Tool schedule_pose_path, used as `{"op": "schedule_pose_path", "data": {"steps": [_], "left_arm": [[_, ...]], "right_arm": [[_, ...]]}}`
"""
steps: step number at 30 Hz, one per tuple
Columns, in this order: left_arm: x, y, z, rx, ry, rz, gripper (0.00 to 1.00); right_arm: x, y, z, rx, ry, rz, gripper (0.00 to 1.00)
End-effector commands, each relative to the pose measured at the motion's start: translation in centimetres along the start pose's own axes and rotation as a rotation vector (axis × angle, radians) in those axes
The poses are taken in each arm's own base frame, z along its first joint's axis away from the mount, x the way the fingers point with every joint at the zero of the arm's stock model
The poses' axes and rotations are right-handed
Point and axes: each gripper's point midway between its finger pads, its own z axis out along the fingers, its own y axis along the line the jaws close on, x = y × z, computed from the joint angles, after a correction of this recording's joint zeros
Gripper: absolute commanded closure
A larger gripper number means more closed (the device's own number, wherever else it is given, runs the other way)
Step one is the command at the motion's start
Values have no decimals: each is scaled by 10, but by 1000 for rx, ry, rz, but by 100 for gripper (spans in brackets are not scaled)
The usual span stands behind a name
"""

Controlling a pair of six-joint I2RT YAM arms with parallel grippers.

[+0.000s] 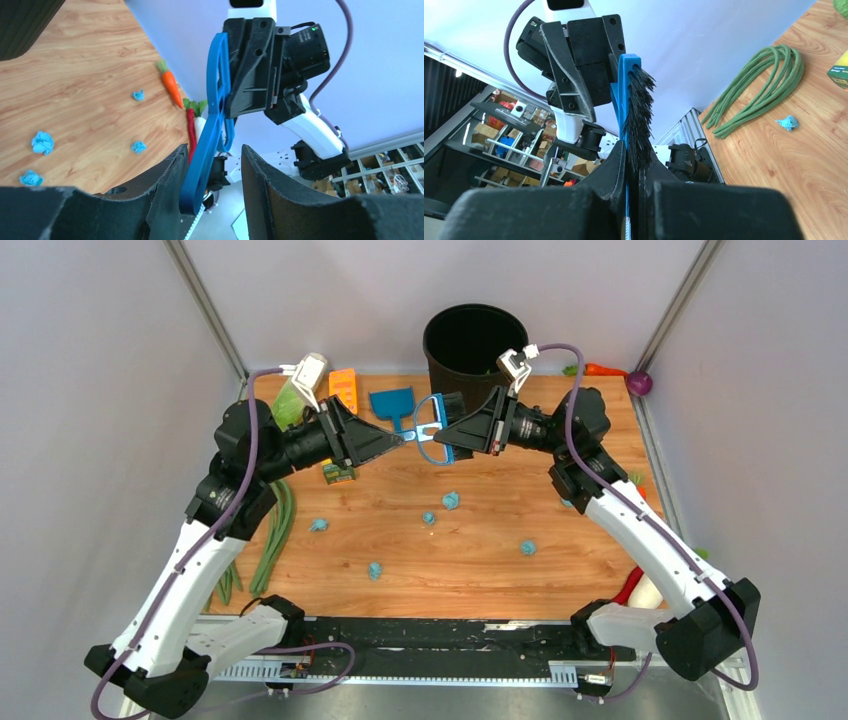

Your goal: Sweep away the paper scraps from the table

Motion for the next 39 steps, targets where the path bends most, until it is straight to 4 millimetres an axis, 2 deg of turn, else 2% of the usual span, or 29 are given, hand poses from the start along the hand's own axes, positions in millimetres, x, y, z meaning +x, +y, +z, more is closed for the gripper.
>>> {"op": "schedule_pose_path", "data": {"steps": [1,4,7,10,13,25,39], "left_arm": [[-22,-35,-9,102,-78,28,49],[-25,-37,-10,95,-87,38,50],[-22,-33,-10,75,-67,34,56],[-18,-32,-9,64,-37,6,58],[-13,-33,-8,68,1,-13,63],[-3,-22,-14,1,51,1,62],[-3,-24,-17,9,37,14,63]], "right_arm": [[-2,16,-1,-71,-3,-32,100],[-1,13,-1,-71,-6,-24,100],[-1,14,-1,-84,-4,-22,100],[-1,14,-1,-85,-1,-23,100],[1,13,-1,-85,9,-22,100],[-2,10,-9,-75,3,-34,100],[6,4,-10,-67,32,-23,100]]}}
